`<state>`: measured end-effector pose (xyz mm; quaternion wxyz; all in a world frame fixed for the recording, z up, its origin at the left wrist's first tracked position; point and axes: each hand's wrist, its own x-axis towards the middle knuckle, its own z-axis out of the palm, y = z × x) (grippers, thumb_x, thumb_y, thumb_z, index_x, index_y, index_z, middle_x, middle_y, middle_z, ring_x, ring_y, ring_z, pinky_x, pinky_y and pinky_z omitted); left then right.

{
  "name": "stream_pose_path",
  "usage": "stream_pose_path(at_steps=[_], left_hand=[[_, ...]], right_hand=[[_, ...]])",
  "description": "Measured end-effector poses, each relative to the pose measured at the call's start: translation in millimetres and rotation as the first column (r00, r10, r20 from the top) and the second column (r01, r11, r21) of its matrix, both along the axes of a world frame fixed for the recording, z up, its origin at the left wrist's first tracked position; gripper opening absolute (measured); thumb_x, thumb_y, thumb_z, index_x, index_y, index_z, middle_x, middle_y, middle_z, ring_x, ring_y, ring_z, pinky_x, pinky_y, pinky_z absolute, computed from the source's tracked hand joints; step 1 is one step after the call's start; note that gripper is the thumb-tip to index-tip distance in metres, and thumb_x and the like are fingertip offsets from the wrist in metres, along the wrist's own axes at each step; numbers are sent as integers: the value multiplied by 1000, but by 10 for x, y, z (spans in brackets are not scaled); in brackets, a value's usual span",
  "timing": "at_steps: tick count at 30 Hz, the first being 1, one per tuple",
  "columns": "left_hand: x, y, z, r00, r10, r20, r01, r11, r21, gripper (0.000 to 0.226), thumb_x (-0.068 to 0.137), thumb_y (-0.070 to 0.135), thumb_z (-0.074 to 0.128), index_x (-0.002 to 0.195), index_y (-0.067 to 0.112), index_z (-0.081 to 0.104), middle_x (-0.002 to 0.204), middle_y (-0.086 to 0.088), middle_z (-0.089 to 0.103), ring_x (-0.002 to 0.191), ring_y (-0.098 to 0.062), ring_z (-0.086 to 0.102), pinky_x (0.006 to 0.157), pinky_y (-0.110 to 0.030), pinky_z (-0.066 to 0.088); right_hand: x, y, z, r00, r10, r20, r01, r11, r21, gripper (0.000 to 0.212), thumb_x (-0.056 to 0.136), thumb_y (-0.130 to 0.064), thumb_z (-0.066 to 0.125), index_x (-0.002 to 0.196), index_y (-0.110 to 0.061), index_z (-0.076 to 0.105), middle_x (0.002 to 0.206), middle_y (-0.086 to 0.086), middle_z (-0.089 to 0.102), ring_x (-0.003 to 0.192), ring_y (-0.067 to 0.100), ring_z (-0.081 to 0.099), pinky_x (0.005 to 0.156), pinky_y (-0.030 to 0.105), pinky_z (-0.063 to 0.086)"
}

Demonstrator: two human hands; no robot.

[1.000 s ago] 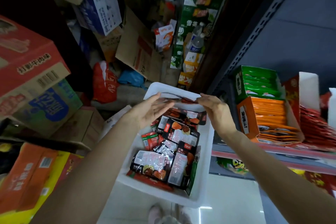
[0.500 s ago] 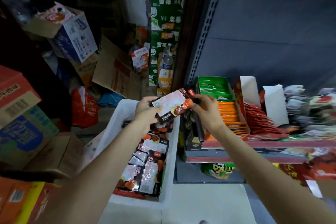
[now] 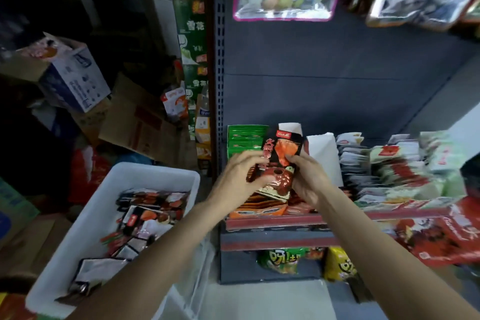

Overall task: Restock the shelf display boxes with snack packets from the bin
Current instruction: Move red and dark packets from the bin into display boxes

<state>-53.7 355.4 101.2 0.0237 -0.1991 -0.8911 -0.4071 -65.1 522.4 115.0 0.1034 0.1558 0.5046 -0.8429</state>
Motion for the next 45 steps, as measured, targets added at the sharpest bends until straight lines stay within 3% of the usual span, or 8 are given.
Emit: stream_pose_path(at_steps=[3, 6, 15, 21, 32, 38, 41, 45], left_hand=[[-64, 456, 104, 965, 180, 190, -206, 970, 126, 66, 82, 29, 68, 140, 11, 40, 130, -2, 48, 110, -11, 52, 97, -25, 42], [-160, 830, 159, 922, 178, 344, -266, 937, 228, 43, 81, 12, 71, 121, 6, 57, 98, -1, 60, 76, -5, 55, 74, -22, 49], [-391, 1580, 92, 800, 117, 588, -435, 789, 435, 11, 89, 8, 61, 99, 11, 56, 88, 4, 59, 84, -11, 59, 68, -27, 53], [-515, 1839, 51, 875, 174, 451, -342, 883, 322, 19, 87, 10, 64, 104, 8, 56, 102, -8, 64, 93, -18, 61, 84, -34, 50], [-610, 1968, -69, 936, 184, 301, -276, 914, 298, 46, 83, 1, 65, 113, 25, 40, 94, 19, 56, 95, -13, 61, 95, -42, 49], [-546, 2005, -145, 949, 130, 286, -186, 966, 180, 37, 85, 1, 64, 117, 14, 52, 105, -6, 65, 95, -19, 64, 88, -35, 52], [-541, 1979, -132, 961, 120, 249, -147, 985, 92, 31, 85, 4, 65, 115, 8, 56, 101, -4, 65, 78, -10, 60, 72, -13, 47], [-501, 1888, -216, 945, 105, 308, -79, 992, -97, 30, 85, 10, 67, 113, 3, 58, 93, -6, 60, 75, -12, 57, 64, -14, 39]], right_hand=[[-20, 418, 5, 998, 47, -52, -44, 998, 51, 21, 93, 0, 46, 110, -1, 59, 101, 19, 66, 85, 26, 66, 74, 38, 59], [-64, 800, -3, 996, 43, -77, -29, 983, 181, 15, 85, 1, 59, 99, -5, 63, 92, 14, 69, 79, 24, 67, 66, 36, 59], [-204, 1669, -19, 995, -16, -96, 28, 992, 124, 9, 90, -3, 55, 95, -5, 63, 84, 11, 70, 71, 19, 68, 59, 31, 57], [-231, 1807, -19, 986, 77, -148, -44, 976, 213, 16, 90, -7, 57, 106, -6, 62, 88, 7, 71, 77, 20, 69, 59, 29, 56], [-369, 1807, -274, 977, 115, -182, -46, 938, 343, 29, 85, 7, 57, 113, 0, 61, 107, 12, 67, 96, 19, 65, 89, 32, 51], [-391, 1943, -258, 972, 217, -95, -89, 707, 701, 23, 80, 7, 65, 94, -11, 67, 98, 2, 69, 97, 20, 65, 94, 36, 49], [-359, 1969, -232, 943, 313, -116, -106, 609, 786, 21, 79, 4, 68, 98, -6, 69, 99, 0, 68, 95, 16, 64, 92, 30, 49], [-404, 1931, -252, 874, 480, 78, -203, 214, 955, 22, 79, -7, 72, 100, -2, 70, 99, 8, 71, 88, 16, 61, 76, 19, 43]])
